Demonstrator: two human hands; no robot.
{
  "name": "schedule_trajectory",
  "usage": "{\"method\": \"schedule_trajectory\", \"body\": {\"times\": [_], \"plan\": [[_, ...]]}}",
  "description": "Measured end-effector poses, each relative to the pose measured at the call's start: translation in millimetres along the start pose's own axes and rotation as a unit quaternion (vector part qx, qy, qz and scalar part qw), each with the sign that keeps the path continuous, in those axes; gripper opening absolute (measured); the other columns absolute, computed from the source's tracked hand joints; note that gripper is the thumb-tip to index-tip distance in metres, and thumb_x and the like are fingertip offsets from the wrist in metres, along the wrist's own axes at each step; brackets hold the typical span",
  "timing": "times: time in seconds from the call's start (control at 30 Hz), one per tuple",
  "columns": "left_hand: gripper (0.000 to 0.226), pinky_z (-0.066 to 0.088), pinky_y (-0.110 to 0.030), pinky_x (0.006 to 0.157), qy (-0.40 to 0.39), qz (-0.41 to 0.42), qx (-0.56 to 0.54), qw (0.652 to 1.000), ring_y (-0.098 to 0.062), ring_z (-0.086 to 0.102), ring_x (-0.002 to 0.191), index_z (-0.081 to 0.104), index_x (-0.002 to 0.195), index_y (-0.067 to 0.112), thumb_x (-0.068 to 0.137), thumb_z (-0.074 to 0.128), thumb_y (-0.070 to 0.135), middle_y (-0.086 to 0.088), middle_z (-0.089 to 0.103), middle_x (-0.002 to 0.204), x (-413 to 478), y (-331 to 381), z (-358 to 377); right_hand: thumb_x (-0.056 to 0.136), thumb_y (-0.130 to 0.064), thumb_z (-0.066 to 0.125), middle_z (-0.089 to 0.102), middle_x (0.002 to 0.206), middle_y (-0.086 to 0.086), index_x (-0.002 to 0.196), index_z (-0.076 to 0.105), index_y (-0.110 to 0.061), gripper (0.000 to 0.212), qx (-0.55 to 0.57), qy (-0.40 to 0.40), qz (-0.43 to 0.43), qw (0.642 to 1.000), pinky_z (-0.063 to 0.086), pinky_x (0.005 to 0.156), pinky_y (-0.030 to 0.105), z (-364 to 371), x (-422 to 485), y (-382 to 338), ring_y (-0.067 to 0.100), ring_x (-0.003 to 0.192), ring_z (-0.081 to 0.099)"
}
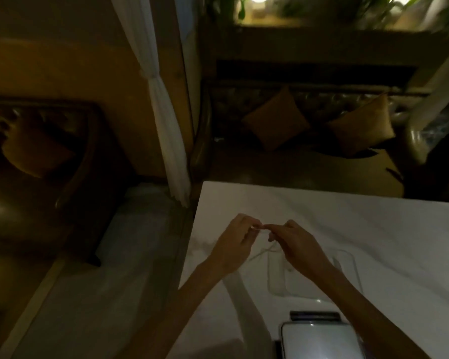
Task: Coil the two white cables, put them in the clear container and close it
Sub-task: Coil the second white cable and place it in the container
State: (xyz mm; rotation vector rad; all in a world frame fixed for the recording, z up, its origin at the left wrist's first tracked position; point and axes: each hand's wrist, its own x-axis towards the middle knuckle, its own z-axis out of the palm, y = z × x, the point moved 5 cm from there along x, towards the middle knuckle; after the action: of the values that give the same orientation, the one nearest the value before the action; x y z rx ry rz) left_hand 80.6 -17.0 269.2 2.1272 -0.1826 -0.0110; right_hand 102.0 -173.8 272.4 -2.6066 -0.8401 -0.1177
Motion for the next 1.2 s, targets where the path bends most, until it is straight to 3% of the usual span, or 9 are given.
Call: {"method": "schedule_trajectory", "body": {"times": [0.2, 0.4, 0.57, 0.67, 0.83, 0.97, 1.03, 1.13, 1.2], "plan": [[0.038, 0.042, -0.024, 0.078, 0.007, 0.098, 0.199, 0.975, -0.008, 0.048, 0.092, 0.060, 0.103, 0.024, 0.095, 0.037, 0.053, 0.005, 0.053, 0.100, 7.8, 155.1, -31.4, 0.077, -0.007, 0.067, 0.073, 0.090, -0.003, 0.115, 0.064, -0.016, 0.040, -0.111, 0.124, -0.080, 0.983, 0.041, 0.057, 0.022, -131.8, -8.7, -9.7, 0.018, 0.077, 0.061], [0.012, 0.042, -0.024, 0.053, -0.030, 0.132, 0.238, 0.962, -0.008, 0.055, 0.061, 0.054, 0.092, 0.025, 0.097, 0.045, 0.032, 0.005, 0.059, 0.075, 15.6, 292.4, -1.5, 0.072, -0.008, 0.068, 0.063, 0.127, 0.001, 0.125, 0.060, -0.019, 0.054, -0.215, 0.205, -0.117, 0.948, 0.050, 0.074, 0.032, -258.4, -45.5, 4.2, 0.023, 0.098, 0.058], [0.016, 0.038, -0.026, 0.054, 0.001, 0.135, 0.259, 0.956, -0.012, 0.053, 0.061, 0.056, 0.091, 0.019, 0.095, 0.045, 0.030, 0.000, 0.058, 0.075, 21.3, 368.0, 19.5, 0.090, -0.026, 0.057, 0.064, 0.100, -0.016, 0.111, 0.065, -0.032, 0.023, -0.110, 0.204, -0.085, 0.969, 0.042, 0.076, 0.019, -334.1, -66.3, 47.3, 0.010, 0.095, 0.057], [0.012, 0.035, -0.024, 0.051, 0.034, 0.182, 0.278, 0.943, -0.011, 0.052, 0.058, 0.050, 0.096, 0.019, 0.097, 0.041, 0.027, 0.002, 0.056, 0.074, 15.3, 400.2, 39.2, 0.090, -0.037, 0.045, 0.057, 0.093, -0.019, 0.107, 0.063, -0.031, 0.025, -0.039, 0.194, -0.056, 0.979, 0.050, 0.070, 0.020, -359.8, -86.2, 62.0, 0.001, 0.084, 0.055], [0.014, 0.038, -0.022, 0.056, 0.026, 0.145, 0.144, 0.978, -0.007, 0.048, 0.063, 0.055, 0.094, 0.015, 0.097, 0.043, 0.021, 0.002, 0.056, 0.079, 25.5, 420.3, 58.2, 0.094, -0.048, 0.041, 0.062, 0.088, -0.010, 0.098, 0.063, -0.032, 0.027, 0.137, 0.143, -0.035, 0.980, 0.057, 0.072, 0.040, -374.2, -123.9, 81.2, 0.008, 0.080, 0.062], [0.029, 0.032, -0.026, 0.045, -0.019, 0.035, -0.060, 0.997, -0.009, 0.038, 0.046, 0.053, 0.066, 0.016, 0.093, 0.045, 0.022, 0.004, 0.044, 0.056, 49.0, 421.4, 68.5, 0.088, -0.052, 0.047, 0.060, 0.096, 0.025, 0.106, 0.070, -0.023, 0.041, 0.292, 0.060, 0.004, 0.955, 0.052, 0.074, 0.045, -372.8, -151.5, 119.1, 0.038, 0.085, 0.061], [0.035, 0.027, -0.023, 0.041, -0.061, 0.048, -0.099, 0.992, -0.008, 0.034, 0.039, 0.046, 0.064, 0.021, 0.097, 0.045, 0.033, 0.011, 0.040, 0.046, 49.1, 424.6, 77.8, 0.085, -0.052, 0.051, 0.058, 0.102, 0.023, 0.105, 0.071, -0.023, 0.040, 0.367, 0.028, 0.073, 0.927, 0.049, 0.079, 0.038, -368.0, -160.6, 147.2, 0.034, 0.090, 0.059], [0.029, 0.028, -0.024, 0.043, -0.108, 0.071, -0.126, 0.984, -0.008, 0.038, 0.041, 0.046, 0.072, 0.018, 0.100, 0.042, 0.022, 0.008, 0.042, 0.052, 45.0, 428.5, 90.3, 0.085, -0.037, 0.058, 0.061, 0.103, 0.008, 0.106, 0.070, -0.015, 0.033, 0.466, 0.015, 0.152, 0.872, 0.048, 0.077, 0.032, -357.8, -170.4, 188.5, 0.021, 0.091, 0.059], [0.024, 0.033, -0.026, 0.046, -0.151, 0.047, -0.166, 0.973, -0.012, 0.045, 0.047, 0.051, 0.078, 0.014, 0.099, 0.039, 0.014, 0.001, 0.049, 0.058, 46.2, 430.1, 96.6, 0.091, -0.032, 0.056, 0.063, 0.101, 0.007, 0.100, 0.070, -0.019, 0.021, 0.384, 0.076, 0.191, 0.900, 0.052, 0.074, 0.032, -356.6, -170.4, 215.7, 0.017, 0.085, 0.061]]}}
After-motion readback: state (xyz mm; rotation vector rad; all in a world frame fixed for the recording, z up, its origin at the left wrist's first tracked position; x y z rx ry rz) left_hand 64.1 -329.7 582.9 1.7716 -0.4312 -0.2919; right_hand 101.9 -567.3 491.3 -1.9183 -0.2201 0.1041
